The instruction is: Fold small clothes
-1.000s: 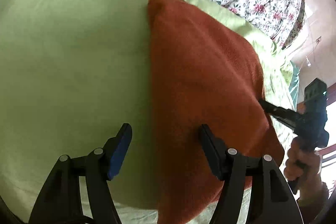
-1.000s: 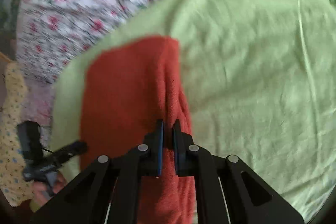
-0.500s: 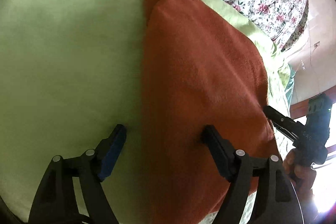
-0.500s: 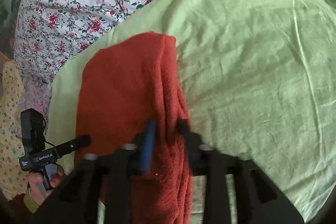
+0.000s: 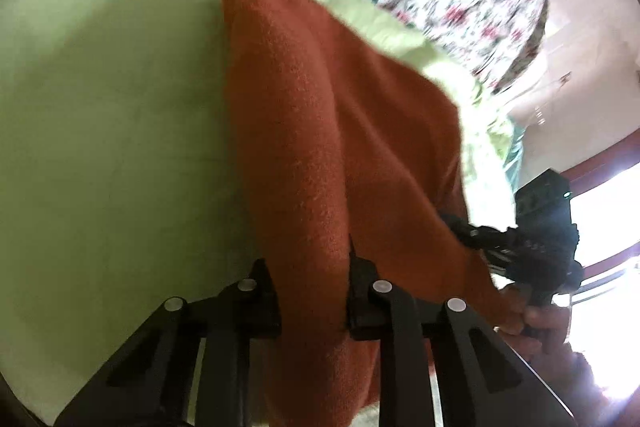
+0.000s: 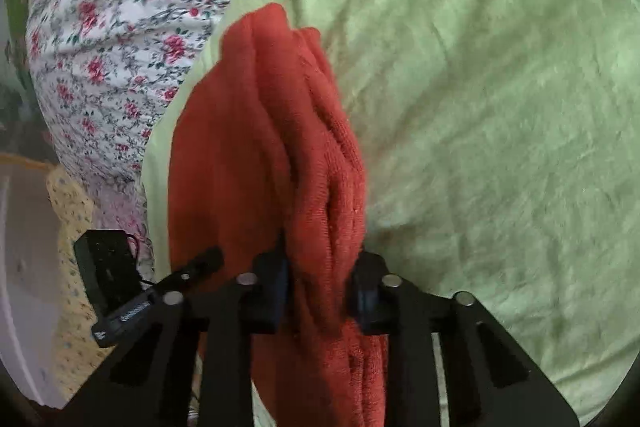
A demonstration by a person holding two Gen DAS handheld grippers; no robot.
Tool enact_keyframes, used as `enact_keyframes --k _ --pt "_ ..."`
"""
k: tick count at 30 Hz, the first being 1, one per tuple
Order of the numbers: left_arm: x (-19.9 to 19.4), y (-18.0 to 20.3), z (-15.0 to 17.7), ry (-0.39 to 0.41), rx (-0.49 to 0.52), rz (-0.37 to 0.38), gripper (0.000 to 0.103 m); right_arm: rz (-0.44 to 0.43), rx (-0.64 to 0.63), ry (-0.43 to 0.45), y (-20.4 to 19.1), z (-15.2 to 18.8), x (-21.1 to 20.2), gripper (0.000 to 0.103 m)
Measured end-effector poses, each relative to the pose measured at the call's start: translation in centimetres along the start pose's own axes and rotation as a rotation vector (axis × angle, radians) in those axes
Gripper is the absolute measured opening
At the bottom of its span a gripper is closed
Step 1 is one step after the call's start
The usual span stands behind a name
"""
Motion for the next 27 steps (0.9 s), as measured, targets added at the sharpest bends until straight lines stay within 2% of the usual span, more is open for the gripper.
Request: enact_keyframes --k 6,12,15,17,21,23,27 --pt "-7.8 -1.8 2.1 0.082 -0.016 -0.015 0.020 -0.047 -0.085 -0.036 -4.3 3.5 0.2 0.021" --pt "-16.5 -6.0 5.5 0.153 -0.053 -0.096 0.020 -0.170 -0.156 -0.138 -10.7 7.3 4.3 0.021" --pt "-20.0 -8.3 7.8 0.183 -0.094 -0.134 0.020 -0.205 -0.193 -0.199 -13.2 8.9 6.7 0.021" --pt "-21.0 -9.9 9.4 0.185 -0.132 -0.158 0.020 -0.216 -0.213 -0.242 -14.6 10.2 8.8 0.021" --pt "-20.2 -12.6 12.1 0.140 -0.180 -0.219 0.022 -0.180 -0.229 -0.300 -15.2 11.9 12.4 0.021" --pt "-19.1 -13.6 13.3 0.111 -0.201 -0.238 0.028 -0.152 -0.224 -0.313 -14.6 12.5 13.8 0.021" --pt "-19.1 -14.3 14.3 0.126 -0.230 -0.263 0.038 -0.150 -0.179 -0.300 -13.3 12.1 14.3 0.022"
Point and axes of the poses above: each gripper's, at about its wrist camera, not at the fingertips, and x roughly the way its jaws point, y to its right, z to its underside, the point moved 3 cm from there along x, roughly the way its jaws point, and after that the axes turned 11 degrees about x, right-handed, at the moved point
